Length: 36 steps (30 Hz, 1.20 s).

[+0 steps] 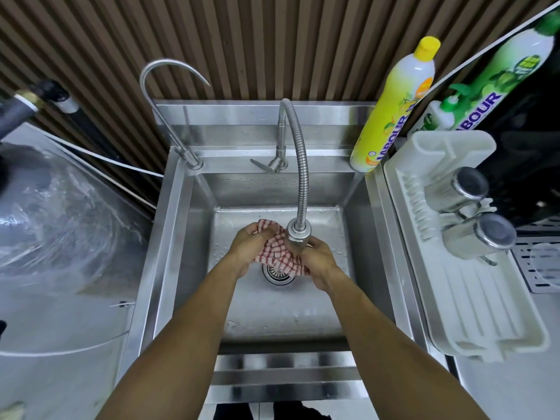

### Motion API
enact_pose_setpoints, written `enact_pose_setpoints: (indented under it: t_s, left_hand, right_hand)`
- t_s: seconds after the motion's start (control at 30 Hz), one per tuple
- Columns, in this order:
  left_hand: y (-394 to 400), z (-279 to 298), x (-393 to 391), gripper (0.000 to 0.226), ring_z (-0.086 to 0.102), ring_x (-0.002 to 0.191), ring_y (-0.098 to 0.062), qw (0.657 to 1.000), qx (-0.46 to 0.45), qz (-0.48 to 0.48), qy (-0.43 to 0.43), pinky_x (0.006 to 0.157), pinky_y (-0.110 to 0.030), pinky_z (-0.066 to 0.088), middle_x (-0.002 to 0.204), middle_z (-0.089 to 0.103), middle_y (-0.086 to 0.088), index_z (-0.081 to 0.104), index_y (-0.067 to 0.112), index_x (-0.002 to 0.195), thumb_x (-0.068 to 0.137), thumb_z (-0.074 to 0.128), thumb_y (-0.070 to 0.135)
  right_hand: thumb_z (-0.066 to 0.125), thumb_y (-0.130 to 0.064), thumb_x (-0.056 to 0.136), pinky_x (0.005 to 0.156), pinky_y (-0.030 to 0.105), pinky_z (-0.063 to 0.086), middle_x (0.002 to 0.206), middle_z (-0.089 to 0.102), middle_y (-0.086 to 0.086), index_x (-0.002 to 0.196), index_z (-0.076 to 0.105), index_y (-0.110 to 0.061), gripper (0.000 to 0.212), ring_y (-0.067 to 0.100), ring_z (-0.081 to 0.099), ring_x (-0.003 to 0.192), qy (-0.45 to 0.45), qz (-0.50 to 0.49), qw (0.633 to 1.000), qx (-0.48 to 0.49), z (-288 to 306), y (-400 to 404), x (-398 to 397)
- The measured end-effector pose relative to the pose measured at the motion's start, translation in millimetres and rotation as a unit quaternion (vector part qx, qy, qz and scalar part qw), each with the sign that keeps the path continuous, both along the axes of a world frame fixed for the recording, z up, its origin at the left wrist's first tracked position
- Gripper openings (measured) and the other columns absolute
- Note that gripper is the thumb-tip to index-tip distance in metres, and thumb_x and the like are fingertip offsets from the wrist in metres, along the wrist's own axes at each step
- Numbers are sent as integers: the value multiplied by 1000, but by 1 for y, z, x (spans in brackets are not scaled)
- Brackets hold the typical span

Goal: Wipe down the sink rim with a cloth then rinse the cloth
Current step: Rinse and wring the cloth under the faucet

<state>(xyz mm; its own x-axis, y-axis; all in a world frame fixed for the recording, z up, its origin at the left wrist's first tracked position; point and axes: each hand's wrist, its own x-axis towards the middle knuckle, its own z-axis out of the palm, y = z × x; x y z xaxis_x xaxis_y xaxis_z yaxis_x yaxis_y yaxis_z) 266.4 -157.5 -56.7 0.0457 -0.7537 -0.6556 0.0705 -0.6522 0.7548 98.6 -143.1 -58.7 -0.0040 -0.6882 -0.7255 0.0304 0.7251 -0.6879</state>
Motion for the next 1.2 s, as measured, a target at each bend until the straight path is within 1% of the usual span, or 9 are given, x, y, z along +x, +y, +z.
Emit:
enact_pose_setpoints:
  t_s: [0.13, 0.27, 0.43, 0.57, 0.7, 0.8, 0.93, 1.03, 1.2]
  left_hand:
    - [2, 0, 5, 25, 73, 106, -25, 999, 27, 15, 30, 96, -49, 56, 109, 78, -3, 69, 18, 119, 99, 64, 32]
    - [9, -1, 11, 23, 72, 97, -19, 997, 37, 4, 65, 73, -34, 58, 113, 76, -4, 66, 18, 120, 97, 68, 17]
    - [12, 4, 22, 36, 73, 105, -29, 988, 45, -18, 145, 78, -37, 62, 117, 74, -14, 66, 8, 122, 92, 61, -11]
    - [13, 7, 24, 32, 73, 97, -28, 988, 60, -15, 140, 78, -38, 62, 111, 73, -18, 65, 5, 110, 91, 47, -13]
    - [12, 6, 24, 18, 62, 80, -24, 984, 83, -1, 160, 68, -34, 59, 92, 62, -15, 53, 9, 86, 93, 38, 14]
    - [13, -1, 25, 38, 69, 96, -30, 984, 100, -46, 142, 82, -40, 59, 109, 71, -18, 59, 4, 103, 100, 51, 41]
    - [13, -3, 22, 40, 68, 112, -27, 973, 124, -144, 133, 93, -39, 57, 128, 68, -20, 60, 4, 133, 96, 59, 18]
    - [7, 7, 16, 42, 67, 113, -26, 956, 142, -189, 171, 91, -36, 57, 123, 72, -13, 61, 13, 133, 93, 50, 6]
    - [-10, 17, 1, 40, 69, 100, -20, 929, 161, -309, 121, 85, -32, 55, 109, 75, -4, 61, 11, 129, 93, 61, 27]
  right_hand:
    - [52, 1, 102, 74, 40, 62, 106, 77, 13, 110, 66, -12, 20, 25, 74, 93, -47, -75, 996, 16, 2, -1, -3]
    - [43, 4, 103, 46, 29, 56, 86, 77, 9, 110, 64, -20, 33, 17, 72, 62, -38, -66, 997, -20, 7, -4, -5]
    - [46, 4, 103, 55, 36, 62, 112, 76, 18, 113, 70, -11, 31, 37, 76, 97, -75, -66, 995, -1, 1, -9, -14]
    - [41, 7, 102, 61, 36, 64, 118, 71, 28, 117, 65, 3, 29, 36, 71, 93, -112, -72, 991, 8, -4, -10, -21]
    - [39, -17, 97, 74, 42, 61, 112, 63, 29, 111, 60, 8, 35, 36, 59, 97, -173, -69, 982, 2, -1, -12, -29]
    - [58, -5, 95, 81, 40, 61, 112, 72, 21, 117, 63, 10, 27, 33, 66, 101, -138, 22, 990, -23, 0, -12, -33]
    - [62, 25, 77, 70, 29, 57, 95, 74, 12, 102, 71, -3, 38, 19, 67, 83, 4, 148, 984, -102, 4, -11, -38]
    - [60, 29, 76, 61, 24, 55, 77, 71, 8, 80, 70, -6, 37, 14, 64, 68, 17, 135, 980, -143, 7, -14, -38]
    - [52, 36, 70, 56, 24, 53, 64, 71, -1, 60, 64, -9, 47, 11, 63, 57, 11, 81, 979, -188, 5, -26, -37]
